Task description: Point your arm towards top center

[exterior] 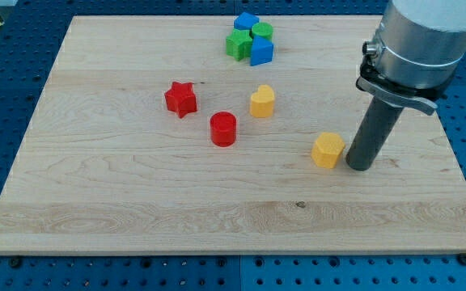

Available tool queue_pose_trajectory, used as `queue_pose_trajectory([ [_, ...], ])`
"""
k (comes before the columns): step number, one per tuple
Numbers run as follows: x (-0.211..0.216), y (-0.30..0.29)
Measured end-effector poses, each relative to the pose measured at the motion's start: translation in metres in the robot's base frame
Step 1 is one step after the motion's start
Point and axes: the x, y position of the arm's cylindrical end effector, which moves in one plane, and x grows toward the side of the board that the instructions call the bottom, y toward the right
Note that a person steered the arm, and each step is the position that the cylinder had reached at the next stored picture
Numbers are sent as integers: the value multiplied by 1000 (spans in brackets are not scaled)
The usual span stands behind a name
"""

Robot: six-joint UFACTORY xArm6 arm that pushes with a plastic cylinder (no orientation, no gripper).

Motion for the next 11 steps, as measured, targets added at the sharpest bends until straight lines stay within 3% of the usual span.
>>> queue_pose_trajectory([
  [2,0,-38],
  [3,0,-11],
  [4,-18,21],
  [5,-64,16],
  [7,-150,-76],
  [9,-202,-221],
  [10,-260,-229],
  [11,-268,-229],
])
